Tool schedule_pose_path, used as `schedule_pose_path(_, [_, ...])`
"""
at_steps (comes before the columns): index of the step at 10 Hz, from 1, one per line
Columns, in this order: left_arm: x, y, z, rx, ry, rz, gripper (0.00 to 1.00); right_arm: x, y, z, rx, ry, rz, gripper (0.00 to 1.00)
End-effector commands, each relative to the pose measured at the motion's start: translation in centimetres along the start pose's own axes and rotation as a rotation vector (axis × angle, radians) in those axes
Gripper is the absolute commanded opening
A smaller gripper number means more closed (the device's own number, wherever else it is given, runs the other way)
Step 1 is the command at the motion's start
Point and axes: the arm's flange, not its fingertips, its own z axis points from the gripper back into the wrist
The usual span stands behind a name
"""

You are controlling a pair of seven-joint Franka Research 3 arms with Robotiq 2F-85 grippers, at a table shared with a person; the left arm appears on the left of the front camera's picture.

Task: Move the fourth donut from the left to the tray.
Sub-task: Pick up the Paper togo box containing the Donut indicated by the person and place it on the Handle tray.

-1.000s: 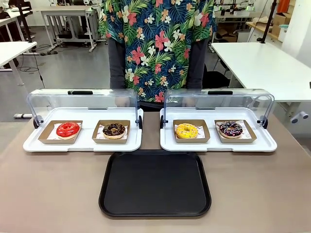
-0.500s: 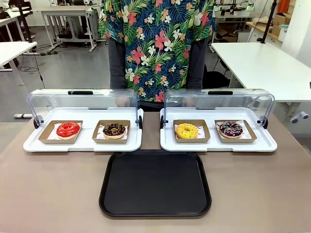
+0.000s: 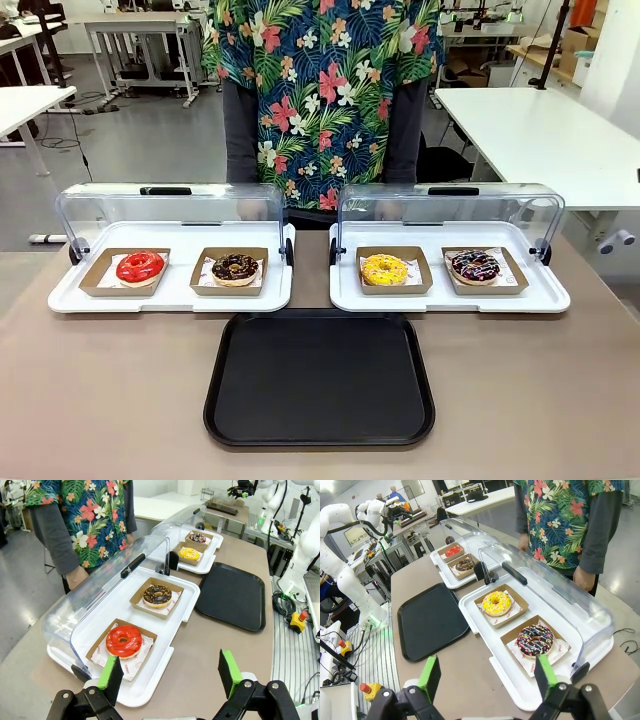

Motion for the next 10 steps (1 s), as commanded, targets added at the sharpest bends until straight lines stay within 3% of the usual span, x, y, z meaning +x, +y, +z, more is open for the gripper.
schedule_pose_path(1, [0.12,-0.15,0.12,-0.009,-0.008,0.006,1.00,0.17,0.02,-0.19,0.002,-0.025,0.014,1.00])
schedule_pose_path(10, [0.12,-0.15,0.12,-0.009,-0.008,0.006,1.00,0.17,0.02,-0.19,0.002,-0.025,0.014,1.00])
